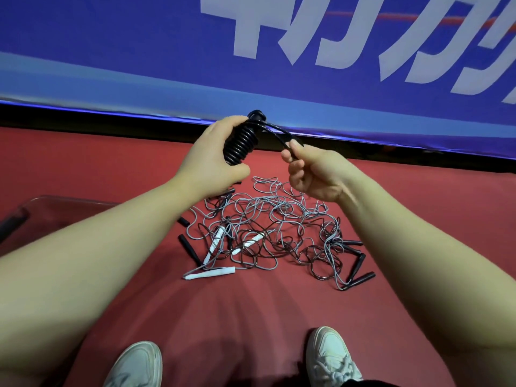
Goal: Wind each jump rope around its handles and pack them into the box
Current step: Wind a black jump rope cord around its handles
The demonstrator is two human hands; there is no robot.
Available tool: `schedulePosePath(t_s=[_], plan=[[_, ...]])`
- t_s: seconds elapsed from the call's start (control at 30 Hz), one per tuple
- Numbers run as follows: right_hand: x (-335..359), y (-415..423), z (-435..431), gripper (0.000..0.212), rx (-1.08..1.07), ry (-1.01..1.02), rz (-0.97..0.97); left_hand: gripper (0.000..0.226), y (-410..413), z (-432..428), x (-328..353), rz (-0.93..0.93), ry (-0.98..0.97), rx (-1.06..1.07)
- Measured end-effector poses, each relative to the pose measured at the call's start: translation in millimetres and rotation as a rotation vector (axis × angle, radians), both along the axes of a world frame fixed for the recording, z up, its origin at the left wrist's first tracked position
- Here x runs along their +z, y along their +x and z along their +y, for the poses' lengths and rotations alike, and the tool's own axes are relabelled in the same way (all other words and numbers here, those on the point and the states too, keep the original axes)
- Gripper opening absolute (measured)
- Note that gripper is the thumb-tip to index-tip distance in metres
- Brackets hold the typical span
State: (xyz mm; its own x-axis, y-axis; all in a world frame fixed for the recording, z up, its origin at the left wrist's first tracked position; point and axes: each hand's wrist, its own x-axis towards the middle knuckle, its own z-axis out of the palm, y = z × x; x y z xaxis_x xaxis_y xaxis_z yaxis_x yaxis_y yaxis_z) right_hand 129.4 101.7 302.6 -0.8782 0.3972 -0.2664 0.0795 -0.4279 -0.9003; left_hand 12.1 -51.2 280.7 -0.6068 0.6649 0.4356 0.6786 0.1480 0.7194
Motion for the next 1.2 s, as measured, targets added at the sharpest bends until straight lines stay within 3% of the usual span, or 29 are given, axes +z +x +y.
schedulePosePath(t_s=[0.17, 0.3, 0.37, 0.53, 0.7, 0.8, 0.87, 1.03, 1.2], plan=[[-6.7, -8.6, -1.1, 0.009, -0.108, -0.297, 0.388, 0.067, 6.5, 6.5, 8.0, -0.296, 0.169, -0.093], [-2.0, -7.3, -6.8, 0.008, -0.165, -0.427, 0.532, 0.063, 6.3, 7.4, 6.5, -0.345, 0.197, -0.116], [0.3, -11.2, -9.5, 0.013, -0.167, -0.444, 0.463, 0.062, 7.4, 9.0, 6.4, -0.382, 0.228, -0.131], [4.2, -30.8, -15.7, 0.021, -0.215, -0.441, 0.079, 0.064, 9.0, 6.2, 3.6, -0.397, 0.340, -0.237], [0.4, -46.2, -28.6, 0.027, -0.167, -0.470, 0.050, 0.072, 10.2, 1.4, 4.3, -0.518, 0.393, -0.410], [3.0, -46.0, -30.6, 0.029, -0.150, -0.415, 0.082, 0.071, 4.1, -5.6, 6.9, -0.665, 0.354, -0.500], [5.4, -44.9, -32.3, 0.027, -0.195, -0.337, 0.137, 0.073, 3.4, -7.6, 8.6, -0.648, 0.304, -0.532], [6.1, -39.9, -27.4, 0.031, -0.443, 0.282, 0.176, 0.074, 9.2, -3.2, 13.1, -0.629, 0.270, -0.590], [-0.9, -36.0, -31.7, 0.033, -0.517, 0.287, 0.214, 0.071, 5.2, -2.9, 11.3, -0.404, 0.178, -0.452]])
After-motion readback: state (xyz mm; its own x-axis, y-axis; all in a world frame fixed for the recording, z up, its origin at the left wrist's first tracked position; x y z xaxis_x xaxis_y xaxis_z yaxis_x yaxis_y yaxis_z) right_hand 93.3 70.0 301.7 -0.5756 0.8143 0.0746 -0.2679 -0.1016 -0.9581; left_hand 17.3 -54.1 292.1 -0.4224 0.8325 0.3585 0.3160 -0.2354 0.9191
